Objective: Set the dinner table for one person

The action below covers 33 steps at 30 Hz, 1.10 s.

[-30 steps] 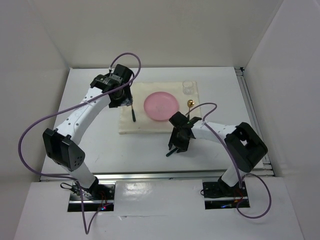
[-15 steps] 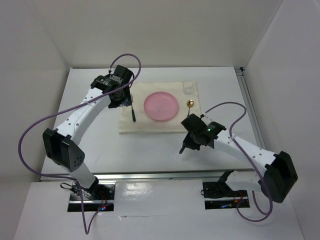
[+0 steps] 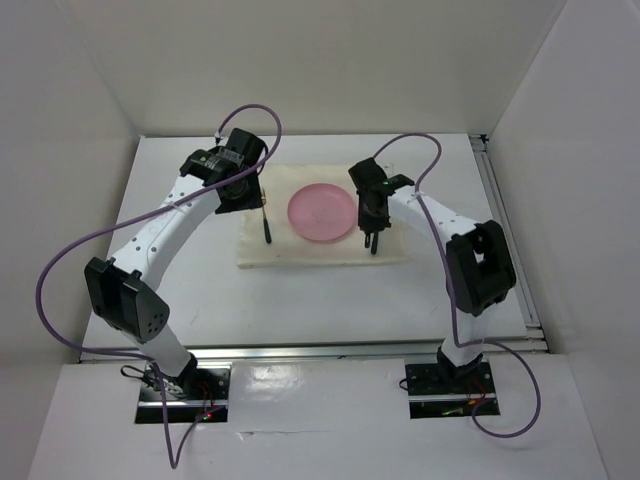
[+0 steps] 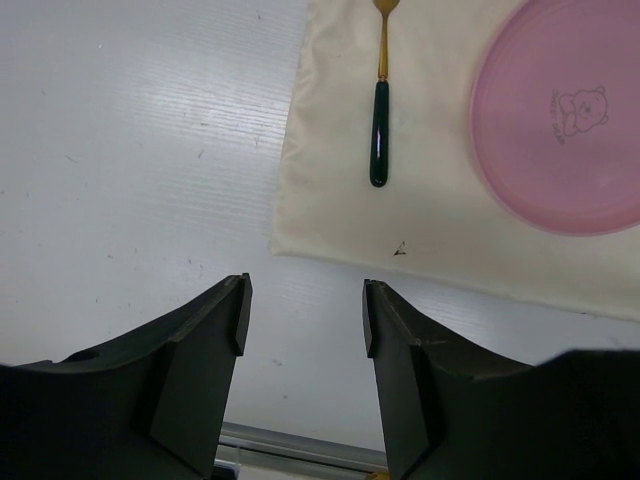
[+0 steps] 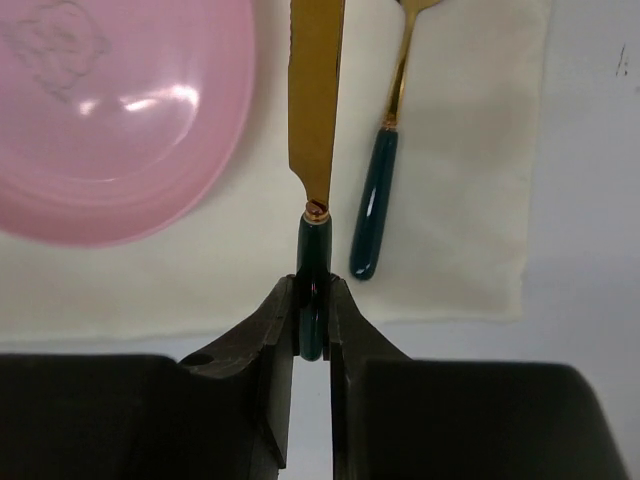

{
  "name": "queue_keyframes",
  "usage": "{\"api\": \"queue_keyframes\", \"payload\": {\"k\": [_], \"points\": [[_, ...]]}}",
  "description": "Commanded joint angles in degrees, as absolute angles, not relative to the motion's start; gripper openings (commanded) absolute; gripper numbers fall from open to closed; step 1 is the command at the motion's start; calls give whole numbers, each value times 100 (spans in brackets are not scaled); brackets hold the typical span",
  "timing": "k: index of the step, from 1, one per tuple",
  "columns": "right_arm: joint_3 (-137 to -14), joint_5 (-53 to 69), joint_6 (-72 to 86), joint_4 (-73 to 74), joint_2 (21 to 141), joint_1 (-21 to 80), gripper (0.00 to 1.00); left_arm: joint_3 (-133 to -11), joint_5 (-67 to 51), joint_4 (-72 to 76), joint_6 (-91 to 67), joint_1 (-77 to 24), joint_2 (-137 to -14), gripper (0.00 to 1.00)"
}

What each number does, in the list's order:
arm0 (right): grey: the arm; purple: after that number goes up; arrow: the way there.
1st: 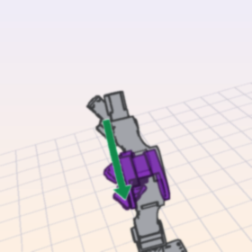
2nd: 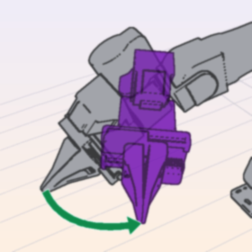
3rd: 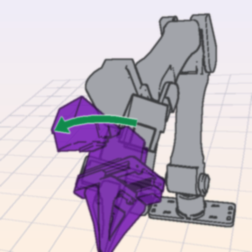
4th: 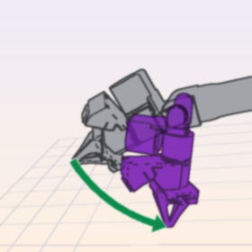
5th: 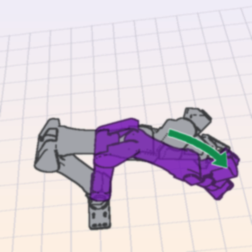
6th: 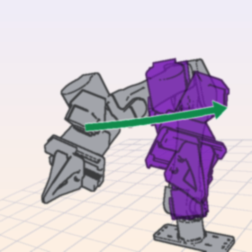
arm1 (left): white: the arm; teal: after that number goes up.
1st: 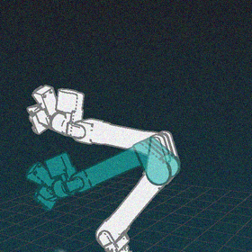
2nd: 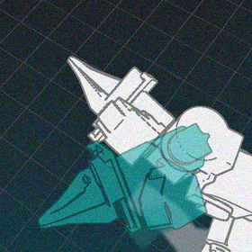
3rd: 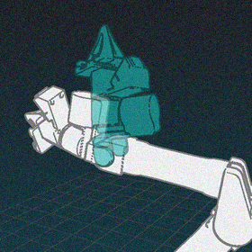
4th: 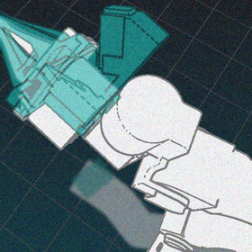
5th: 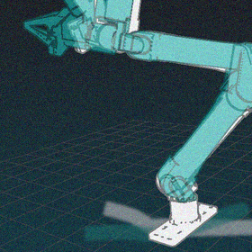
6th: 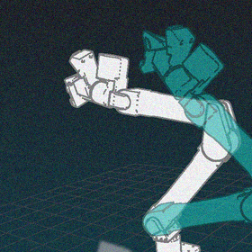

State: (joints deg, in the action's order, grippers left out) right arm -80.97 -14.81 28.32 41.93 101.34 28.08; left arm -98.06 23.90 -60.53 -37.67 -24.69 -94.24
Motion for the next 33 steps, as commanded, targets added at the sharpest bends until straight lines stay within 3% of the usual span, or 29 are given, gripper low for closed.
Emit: {"api": "queue_keyframes", "payload": {"k": [1, 19, 20, 23, 24, 25, 27, 33], "points": [[-8385, -1441, 2005, 3894, 10397, 2654, 0, -10011, 2584, -6117, -3700, -2452, -9334, 65], [-8499, -1038, 1854, 3217, 11355, 2338, 3, -9905, 2470, -6047, -3700, -2452, -9396, 65], [-8499, -1037, 1854, 3217, 11408, 2338, 12, -9905, 2470, -6047, -3700, -2452, -9396, 65], [-8499, -1090, 1907, 3278, 11408, 2338, 22, -9905, 2470, -6047, -3700, -2452, -9448, 65], [-8499, -1090, 1959, 3278, 11356, 2338, 38, -9905, 2470, -6047, -3700, -2452, -9448, 65], [-8499, -1090, 1960, 3278, 11234, 2338, 45, -9905, 2418, -6047, -3700, -2452, -9448, 65], [-8499, -1090, 2021, 3331, 11032, 2338, 50, -9905, 2417, -6047, -3700, -2452, -9448, 65], [-8780, -1318, 2206, 3726, 10469, 2084, 83, -10256, 2268, -5994, -3700, -2452, -9694, 64]]}}
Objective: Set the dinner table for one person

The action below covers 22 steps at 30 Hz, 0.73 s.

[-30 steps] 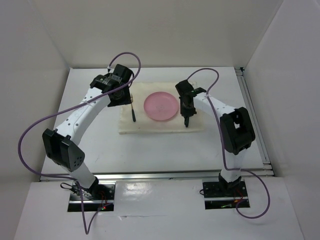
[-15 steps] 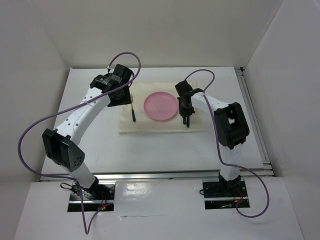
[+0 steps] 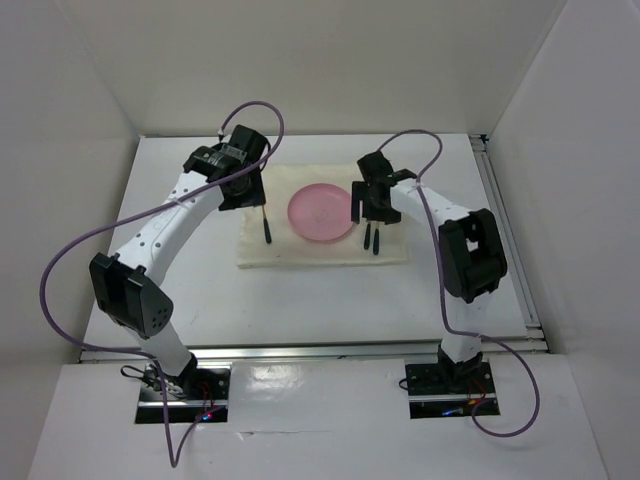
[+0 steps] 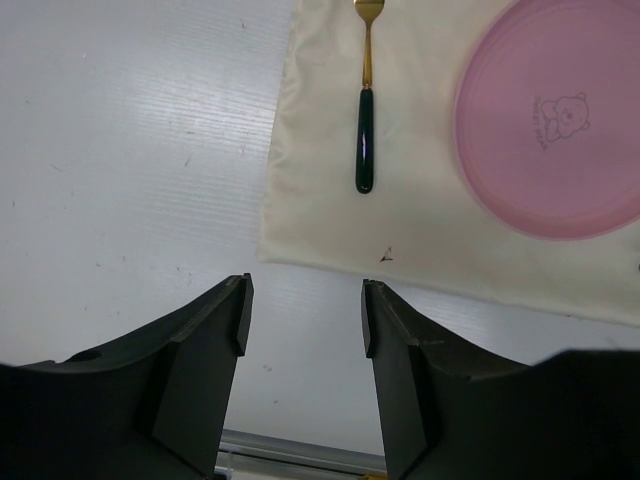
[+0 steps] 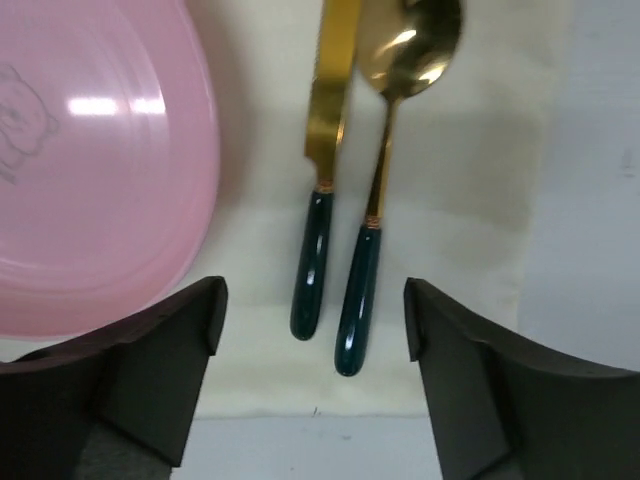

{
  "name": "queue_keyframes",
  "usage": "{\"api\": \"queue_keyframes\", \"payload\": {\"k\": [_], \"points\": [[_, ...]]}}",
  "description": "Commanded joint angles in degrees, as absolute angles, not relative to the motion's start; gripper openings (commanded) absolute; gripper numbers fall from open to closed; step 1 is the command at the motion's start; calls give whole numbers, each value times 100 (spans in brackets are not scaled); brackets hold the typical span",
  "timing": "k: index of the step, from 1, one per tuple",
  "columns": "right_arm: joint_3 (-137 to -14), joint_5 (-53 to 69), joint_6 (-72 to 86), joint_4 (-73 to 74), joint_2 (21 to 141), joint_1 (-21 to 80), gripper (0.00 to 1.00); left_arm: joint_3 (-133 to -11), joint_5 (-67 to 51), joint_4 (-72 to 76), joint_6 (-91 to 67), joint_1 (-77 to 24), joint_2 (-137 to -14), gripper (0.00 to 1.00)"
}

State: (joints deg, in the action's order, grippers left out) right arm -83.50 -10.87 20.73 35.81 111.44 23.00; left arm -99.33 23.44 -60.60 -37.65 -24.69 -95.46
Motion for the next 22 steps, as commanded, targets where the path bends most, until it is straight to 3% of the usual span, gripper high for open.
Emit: {"api": "queue_keyframes", "payload": {"k": [1, 4, 10, 19, 21, 22], "points": [[-8780, -1449, 2302, 3831, 10215, 2013, 85, -10309, 2268, -5994, -3700, -2452, -9694, 64], [-8562, -1696, 2645, 3894, 9610, 1627, 100, -10389, 2320, -6047, -3647, -2452, -9747, 64], [-7386, -1723, 3497, 3701, 8396, 670, 100, -10389, 2382, -5995, -3647, -2452, -9624, 64], [-6768, -1670, 3647, 3683, 7893, 457, 100, -10336, 2470, -6073, -3595, -2452, -9449, 65], [-6689, -1592, 3595, 3683, 7893, 396, 100, -10336, 2549, -6125, -3769, -2452, -9448, 73], [-6688, -1539, 3595, 3630, 7840, 335, 100, -10336, 2549, -6178, -3770, -2400, -9396, 89]]}}
